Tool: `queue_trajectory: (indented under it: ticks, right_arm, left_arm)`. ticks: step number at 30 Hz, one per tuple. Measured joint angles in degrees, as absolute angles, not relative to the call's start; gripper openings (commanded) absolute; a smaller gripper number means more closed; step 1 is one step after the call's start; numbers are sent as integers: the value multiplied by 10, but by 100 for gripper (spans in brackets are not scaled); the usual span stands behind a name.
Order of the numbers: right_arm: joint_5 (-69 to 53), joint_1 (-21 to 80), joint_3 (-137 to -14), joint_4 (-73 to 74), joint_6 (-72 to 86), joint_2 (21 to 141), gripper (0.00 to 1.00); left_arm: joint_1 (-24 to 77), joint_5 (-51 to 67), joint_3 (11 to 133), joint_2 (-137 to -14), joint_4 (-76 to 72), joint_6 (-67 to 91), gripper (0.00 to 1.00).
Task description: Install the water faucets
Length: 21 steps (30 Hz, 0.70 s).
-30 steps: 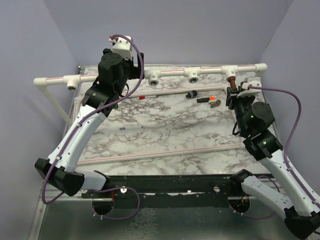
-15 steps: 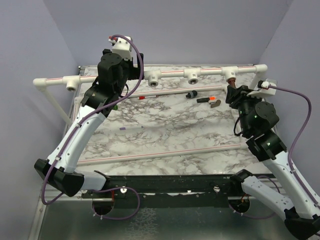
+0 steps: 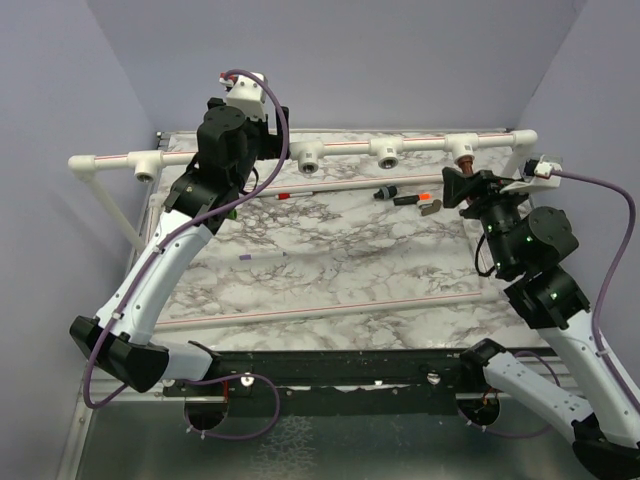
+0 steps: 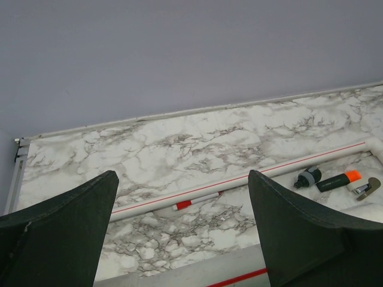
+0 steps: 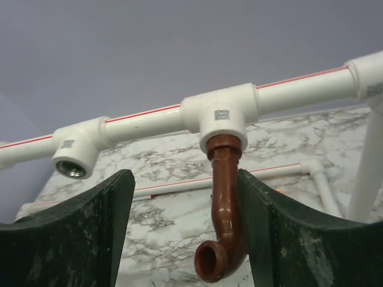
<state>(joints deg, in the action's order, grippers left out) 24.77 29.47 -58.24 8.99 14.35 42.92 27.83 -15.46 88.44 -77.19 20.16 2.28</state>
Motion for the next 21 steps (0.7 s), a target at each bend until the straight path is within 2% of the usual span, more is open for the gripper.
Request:
queue_trajectory:
  ticks: [8, 21]
  right_arm:
    - [202, 300, -606, 91, 89, 408, 84]
    - [196, 300, -588, 100, -77, 366, 84]
  left_arm:
    - [278, -155, 884, -774, 201, 23, 92]
    - [278, -155, 887, -776, 200, 23, 92]
